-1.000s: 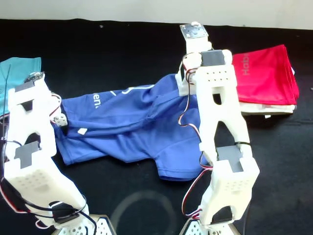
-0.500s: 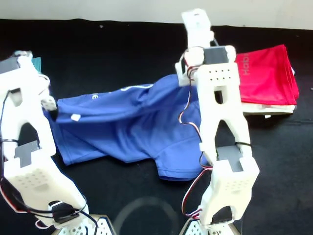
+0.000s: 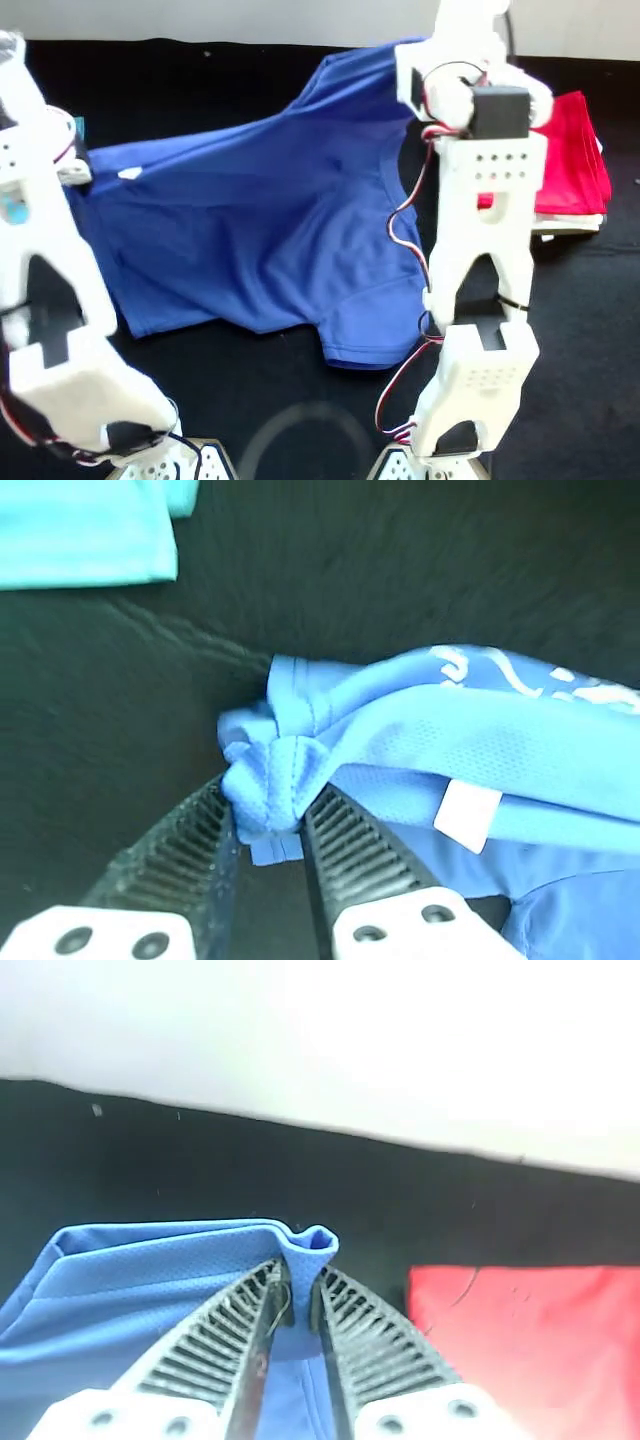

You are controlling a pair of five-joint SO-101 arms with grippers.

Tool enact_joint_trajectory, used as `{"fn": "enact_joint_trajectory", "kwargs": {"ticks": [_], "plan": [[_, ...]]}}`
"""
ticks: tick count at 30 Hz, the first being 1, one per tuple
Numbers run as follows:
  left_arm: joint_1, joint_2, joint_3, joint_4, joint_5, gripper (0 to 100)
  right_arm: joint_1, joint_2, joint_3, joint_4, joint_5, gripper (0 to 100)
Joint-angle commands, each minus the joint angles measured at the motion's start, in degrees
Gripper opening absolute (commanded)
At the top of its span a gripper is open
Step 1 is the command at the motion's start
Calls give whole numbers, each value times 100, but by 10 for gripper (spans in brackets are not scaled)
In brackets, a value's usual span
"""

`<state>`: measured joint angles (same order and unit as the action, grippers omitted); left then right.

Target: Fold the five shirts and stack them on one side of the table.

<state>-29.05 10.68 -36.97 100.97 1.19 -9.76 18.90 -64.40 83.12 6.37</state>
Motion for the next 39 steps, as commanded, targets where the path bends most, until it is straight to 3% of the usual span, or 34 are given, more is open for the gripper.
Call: {"fn": "enact_joint_trajectory", "kwargs": {"ticks": [1, 14, 22, 31, 39], "plan": [[4, -1051, 13, 44, -396, 10, 145, -382, -1138, 365, 448, 5], [-4, -2809, 980, 35, -633, 10, 163, -497, -3354, 840, 738, 5], [-532, -4048, 1086, 44, -651, 10, 154, -1895, -3371, 813, 747, 5], [-585, -5455, 2598, 44, -1213, 10, 154, -2835, -3363, 804, 747, 5], [-576, -6352, 2149, 35, -1240, 10, 154, -3266, -3363, 831, 1073, 5]]}}
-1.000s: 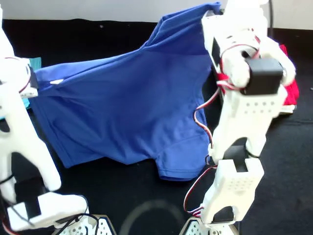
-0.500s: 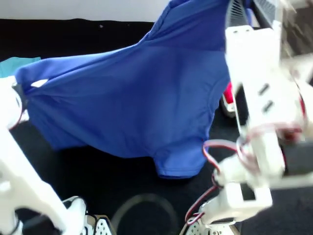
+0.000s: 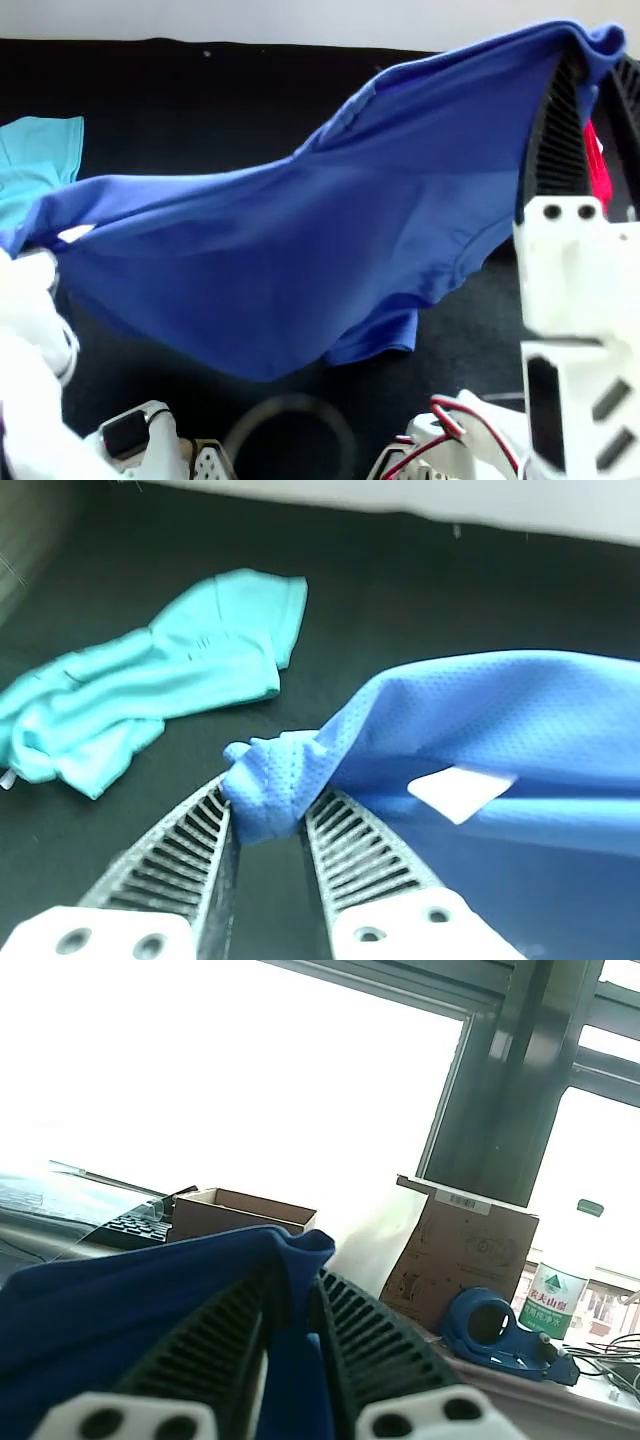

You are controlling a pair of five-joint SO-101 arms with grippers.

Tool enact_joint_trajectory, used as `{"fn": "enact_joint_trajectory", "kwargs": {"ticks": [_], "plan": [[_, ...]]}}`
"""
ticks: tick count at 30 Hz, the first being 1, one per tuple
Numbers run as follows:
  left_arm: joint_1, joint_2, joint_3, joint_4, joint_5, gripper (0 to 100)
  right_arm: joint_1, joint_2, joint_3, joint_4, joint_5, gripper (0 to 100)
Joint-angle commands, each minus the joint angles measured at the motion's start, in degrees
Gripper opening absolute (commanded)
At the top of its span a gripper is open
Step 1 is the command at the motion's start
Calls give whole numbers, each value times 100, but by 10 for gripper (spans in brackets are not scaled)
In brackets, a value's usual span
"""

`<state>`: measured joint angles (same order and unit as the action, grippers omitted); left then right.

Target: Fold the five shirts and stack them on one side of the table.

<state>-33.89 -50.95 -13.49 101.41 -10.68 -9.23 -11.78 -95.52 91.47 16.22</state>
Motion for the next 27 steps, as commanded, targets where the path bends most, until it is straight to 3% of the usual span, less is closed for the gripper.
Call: {"fn": "enact_joint_trajectory", "kwargs": {"ticks": [1, 8, 15, 20, 27], "plan": [[-92, -268, -198, -9, -53, 10, 101, -286, -251, 13, 88, 5], [-101, -769, -180, 9, -53, 10, 92, -822, -251, 409, 79, 5], [-127, -866, -171, 0, -53, 10, 92, -760, -4, 145, 79, 5], [-101, 13, -180, -26, -53, 10, 48, -356, 1103, -532, 79, 5], [321, 2202, -259, -853, -185, 10, -215, 716, 2985, -1798, 79, 5]]}}
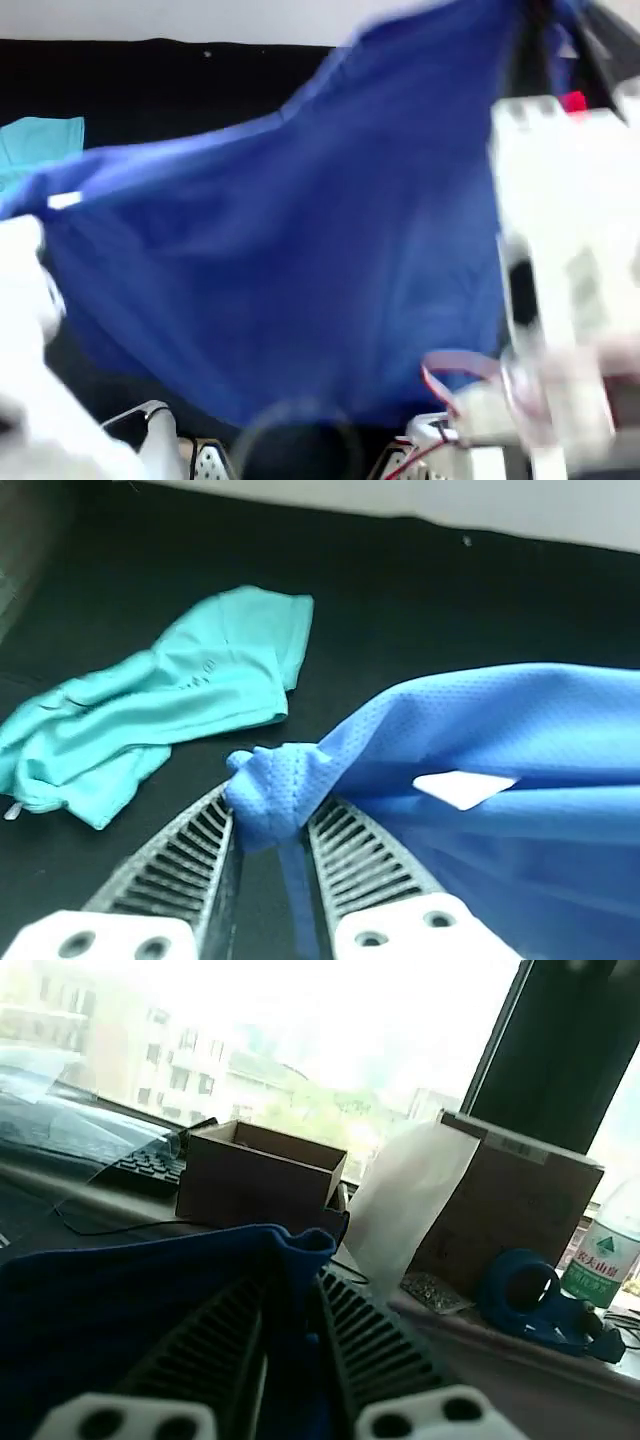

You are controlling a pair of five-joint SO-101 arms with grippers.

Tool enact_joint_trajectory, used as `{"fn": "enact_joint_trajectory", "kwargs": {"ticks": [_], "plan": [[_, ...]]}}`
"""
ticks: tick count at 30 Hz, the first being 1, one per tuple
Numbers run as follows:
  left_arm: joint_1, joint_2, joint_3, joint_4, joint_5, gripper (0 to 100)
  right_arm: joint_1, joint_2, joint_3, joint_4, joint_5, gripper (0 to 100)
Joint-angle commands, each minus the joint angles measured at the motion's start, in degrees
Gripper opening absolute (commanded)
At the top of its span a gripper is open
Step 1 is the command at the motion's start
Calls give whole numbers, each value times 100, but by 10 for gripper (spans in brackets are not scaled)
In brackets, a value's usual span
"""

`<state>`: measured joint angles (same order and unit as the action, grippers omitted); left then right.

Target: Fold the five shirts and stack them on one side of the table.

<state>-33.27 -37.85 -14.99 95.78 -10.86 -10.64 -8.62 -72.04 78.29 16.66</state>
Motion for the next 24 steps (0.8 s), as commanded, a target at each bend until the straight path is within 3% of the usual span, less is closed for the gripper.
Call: {"fn": "enact_joint_trajectory", "kwargs": {"ticks": [1, 8, 14, 18, 24], "plan": [[374, 1191, -145, -325, -246, 10, -101, 558, 848, -602, 35, 5], [1033, 3468, -1393, -598, -334, 10, -92, 1912, 1710, -1815, 44, 5], [1051, 5393, -3574, -589, -334, 10, -84, 2738, 1710, -2448, 44, 5], [1051, 6387, -4681, -580, -334, 10, -84, 3011, 1754, -2677, 44, 5], [1095, 7705, -5235, -624, -334, 10, -84, 3776, 1727, -2475, 44, 5]]}}
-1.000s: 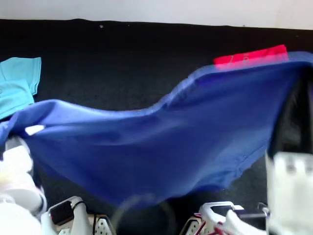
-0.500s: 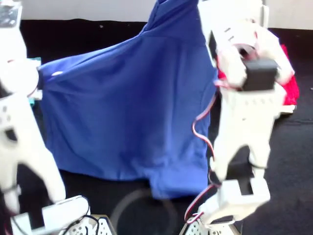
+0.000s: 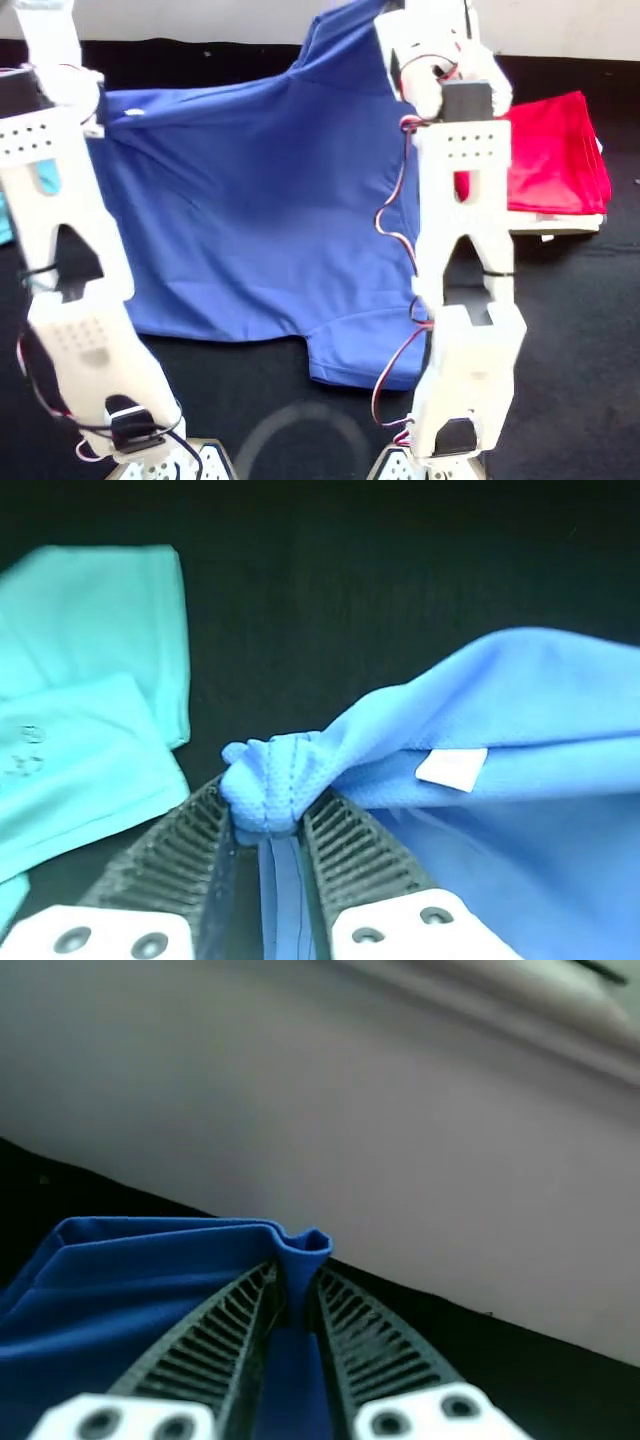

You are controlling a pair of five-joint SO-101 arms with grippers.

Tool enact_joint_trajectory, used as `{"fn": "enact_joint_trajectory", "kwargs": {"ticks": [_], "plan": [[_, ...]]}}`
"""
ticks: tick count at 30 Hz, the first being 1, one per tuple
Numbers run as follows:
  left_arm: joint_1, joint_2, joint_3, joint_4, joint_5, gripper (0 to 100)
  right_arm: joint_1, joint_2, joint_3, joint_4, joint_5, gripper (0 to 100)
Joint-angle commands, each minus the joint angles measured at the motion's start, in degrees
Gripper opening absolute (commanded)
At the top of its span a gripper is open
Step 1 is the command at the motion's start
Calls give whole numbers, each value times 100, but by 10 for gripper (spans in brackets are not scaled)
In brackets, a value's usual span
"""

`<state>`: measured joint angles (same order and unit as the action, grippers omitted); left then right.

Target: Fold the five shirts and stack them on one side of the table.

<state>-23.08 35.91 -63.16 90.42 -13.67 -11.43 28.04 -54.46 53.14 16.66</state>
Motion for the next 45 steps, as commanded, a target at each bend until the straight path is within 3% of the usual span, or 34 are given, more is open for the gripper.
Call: {"fn": "enact_joint_trajectory", "kwargs": {"ticks": [1, 10, 14, 20, 27, 36, 40, 45], "plan": [[75, 497, -505, -70, -53, 10, -13, 215, -31, 84, 44, 5], [84, 919, -1103, 510, -44, 10, -4, 347, -40, 1095, 44, 5], [75, 919, -1455, 1002, -62, 10, -4, 57, -40, 1965, 35, 5], [-66, 919, -1393, 1090, -264, 10, -4, -84, -40, 3108, 35, 5], [-119, 171, 576, 1090, -536, 10, -13, -101, -57, 3996, 18, 5], [-119, -1393, 2642, 1073, -624, 10, -4, -338, -1059, 4813, -993, 5], [-180, -2009, 3565, 1073, -765, 10, -101, -1174, -145, 4813, -1143, 5], [-224, -2800, 4523, 1055, -967, 10, -119, -2633, 2062, 4629, -1108, 5]]}}
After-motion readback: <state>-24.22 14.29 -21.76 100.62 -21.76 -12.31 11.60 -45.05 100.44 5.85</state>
